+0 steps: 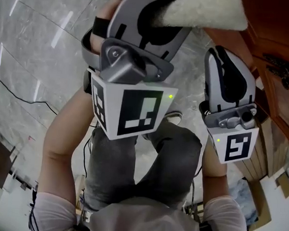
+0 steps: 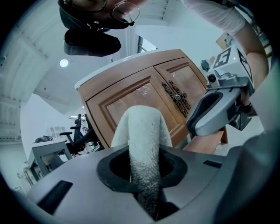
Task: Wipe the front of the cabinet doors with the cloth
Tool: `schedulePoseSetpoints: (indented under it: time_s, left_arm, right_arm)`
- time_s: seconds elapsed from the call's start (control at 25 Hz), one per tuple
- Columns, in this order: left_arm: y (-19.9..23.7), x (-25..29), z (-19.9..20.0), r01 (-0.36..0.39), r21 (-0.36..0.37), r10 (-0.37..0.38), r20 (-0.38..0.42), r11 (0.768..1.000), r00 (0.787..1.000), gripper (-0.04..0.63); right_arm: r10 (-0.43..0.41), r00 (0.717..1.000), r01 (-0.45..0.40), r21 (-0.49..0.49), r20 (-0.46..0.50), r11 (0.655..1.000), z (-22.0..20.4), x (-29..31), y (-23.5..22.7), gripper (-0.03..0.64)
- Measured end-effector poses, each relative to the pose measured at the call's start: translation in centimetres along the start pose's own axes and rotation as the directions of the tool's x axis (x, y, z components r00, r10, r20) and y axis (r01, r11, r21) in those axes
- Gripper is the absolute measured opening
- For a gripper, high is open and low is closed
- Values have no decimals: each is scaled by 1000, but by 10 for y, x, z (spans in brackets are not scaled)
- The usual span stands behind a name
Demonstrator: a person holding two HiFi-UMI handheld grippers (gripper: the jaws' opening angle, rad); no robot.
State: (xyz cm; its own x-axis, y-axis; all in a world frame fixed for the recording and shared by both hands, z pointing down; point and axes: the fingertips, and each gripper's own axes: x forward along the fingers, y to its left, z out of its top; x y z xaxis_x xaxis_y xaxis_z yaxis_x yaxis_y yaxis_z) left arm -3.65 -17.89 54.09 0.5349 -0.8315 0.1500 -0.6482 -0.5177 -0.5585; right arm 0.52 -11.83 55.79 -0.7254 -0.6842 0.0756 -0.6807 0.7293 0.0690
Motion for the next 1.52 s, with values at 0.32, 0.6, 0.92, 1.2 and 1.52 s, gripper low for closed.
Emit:
schedulePoseSetpoints:
  time_s: [0.32, 0.6, 0.92, 1.2, 1.52]
  left_arm:
    - [52, -45, 52, -7, -19, 5, -94, 1000, 996, 92]
    - [104, -90, 120, -15, -38, 9, -154, 999, 988, 92]
    - [161, -142, 211, -41, -76, 25, -198, 996, 980, 92]
    - [208, -167, 286, -71, -93, 51, -204, 993, 978, 92]
    - [263, -192, 339, -93, -64, 80, -188, 994, 979, 92]
  right_arm:
    - [46, 999, -46, 31, -6, 998, 87, 10, 28, 58]
    - [57, 998, -54, 83, -24, 995, 183, -2, 43, 58]
    - [40, 998, -34, 142, -41, 989, 303, -23, 50, 58]
    - [52, 998, -44, 163, -40, 986, 387, -36, 55, 58]
    - [73, 997, -70, 91, -28, 993, 458, -28, 65, 58]
